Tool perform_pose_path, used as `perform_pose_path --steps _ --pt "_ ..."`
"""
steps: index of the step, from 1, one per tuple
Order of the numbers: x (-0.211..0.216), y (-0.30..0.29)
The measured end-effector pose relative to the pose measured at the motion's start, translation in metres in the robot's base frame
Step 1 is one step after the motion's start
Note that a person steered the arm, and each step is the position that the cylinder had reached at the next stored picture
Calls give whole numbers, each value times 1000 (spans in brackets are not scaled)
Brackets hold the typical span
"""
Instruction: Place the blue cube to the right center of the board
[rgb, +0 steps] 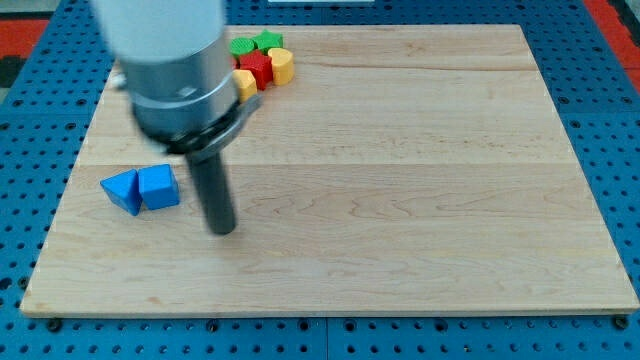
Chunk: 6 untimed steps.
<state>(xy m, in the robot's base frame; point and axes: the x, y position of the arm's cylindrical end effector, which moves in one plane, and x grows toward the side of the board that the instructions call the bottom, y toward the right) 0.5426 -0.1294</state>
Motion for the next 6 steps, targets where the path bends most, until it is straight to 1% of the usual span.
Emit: perform_pose_path --steps 1,2,3,4,5,6 --pt "-8 -91" --pt "-58 -75" --pt "-75 38" --pt "-86 74" --pt "-94 82" --pt "-85 128"
